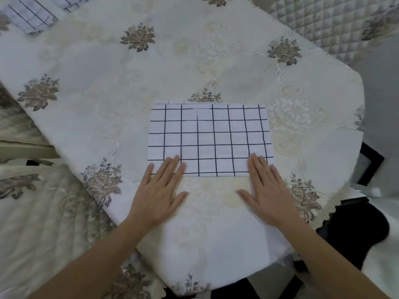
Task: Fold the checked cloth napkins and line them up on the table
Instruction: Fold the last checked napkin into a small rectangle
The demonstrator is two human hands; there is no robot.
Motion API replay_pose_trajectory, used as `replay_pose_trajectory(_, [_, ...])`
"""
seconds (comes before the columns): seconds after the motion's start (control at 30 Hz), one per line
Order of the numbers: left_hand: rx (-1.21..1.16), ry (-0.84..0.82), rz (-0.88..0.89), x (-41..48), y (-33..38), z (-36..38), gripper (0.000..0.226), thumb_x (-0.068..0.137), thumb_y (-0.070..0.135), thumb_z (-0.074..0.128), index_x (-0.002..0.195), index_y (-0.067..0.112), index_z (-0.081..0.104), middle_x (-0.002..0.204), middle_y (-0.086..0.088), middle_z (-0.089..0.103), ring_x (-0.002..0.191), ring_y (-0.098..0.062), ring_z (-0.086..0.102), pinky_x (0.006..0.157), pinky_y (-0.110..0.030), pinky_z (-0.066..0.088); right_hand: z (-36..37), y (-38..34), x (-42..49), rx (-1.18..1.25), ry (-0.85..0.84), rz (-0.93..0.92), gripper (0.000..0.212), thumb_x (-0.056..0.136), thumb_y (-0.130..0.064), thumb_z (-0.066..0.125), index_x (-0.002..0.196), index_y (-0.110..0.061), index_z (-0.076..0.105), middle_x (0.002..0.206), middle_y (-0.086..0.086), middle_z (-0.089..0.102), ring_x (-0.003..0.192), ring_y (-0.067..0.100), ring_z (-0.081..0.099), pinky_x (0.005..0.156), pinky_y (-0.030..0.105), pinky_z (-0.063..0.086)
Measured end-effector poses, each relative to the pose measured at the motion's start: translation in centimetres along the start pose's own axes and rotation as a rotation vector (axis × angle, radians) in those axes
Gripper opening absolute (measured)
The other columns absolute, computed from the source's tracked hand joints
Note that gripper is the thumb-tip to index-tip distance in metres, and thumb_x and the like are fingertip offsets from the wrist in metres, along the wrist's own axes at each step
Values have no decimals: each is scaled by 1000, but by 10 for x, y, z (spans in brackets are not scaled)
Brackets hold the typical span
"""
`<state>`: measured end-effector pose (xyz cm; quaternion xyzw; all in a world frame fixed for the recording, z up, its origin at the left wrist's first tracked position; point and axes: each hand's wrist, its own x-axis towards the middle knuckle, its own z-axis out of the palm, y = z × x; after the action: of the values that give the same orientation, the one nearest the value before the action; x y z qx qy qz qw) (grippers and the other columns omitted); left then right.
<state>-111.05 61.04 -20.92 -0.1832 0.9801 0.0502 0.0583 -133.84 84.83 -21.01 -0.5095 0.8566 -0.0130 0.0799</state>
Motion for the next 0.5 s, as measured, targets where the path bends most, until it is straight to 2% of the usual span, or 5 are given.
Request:
replay_pose_trajectory(0.1, [-16, 34, -182, -11, -9, -2, 71, 101, 57, 24, 159, 17, 15, 168, -4, 9, 154, -21, 8, 122, -55, 15, -1, 6, -9, -19, 2, 45, 83, 101, -65, 20, 159, -7, 8, 168, 6, 1, 155, 20, 1, 125, 45, 13])
replay_pose_trajectory(0.17, [-16, 74, -234, -19, -1, -6, 73, 101, 53, 29, 159, 12, 15, 167, -7, 9, 154, -22, 8, 122, -55, 15, -3, -1, -10, -11, 28, 79, 84, 100, -66, 20, 159, -6, 11, 168, 8, 4, 155, 22, 4, 124, 47, 15])
replay_pose_trajectory(0.3, [-42, 42, -29, -30, 42, -9, 73, 102, 53, 31, 158, 11, 17, 167, -7, 8, 154, -23, 8, 121, -52, 20, -1, -36, -3, -29, 85, 44, 84, 100, -65, 24, 158, -5, 15, 167, 11, 10, 155, 27, 9, 124, 52, 15])
replay_pose_trajectory(0.5, [-21, -7, -35, -23, 41, -4, 69, 101, 52, 29, 158, 14, 20, 167, -4, 11, 154, -20, 10, 120, -52, 23, 9, -56, 2, 5, 64, 68, 83, 100, -65, 21, 159, -7, 15, 167, 10, 10, 155, 26, 7, 124, 51, 16])
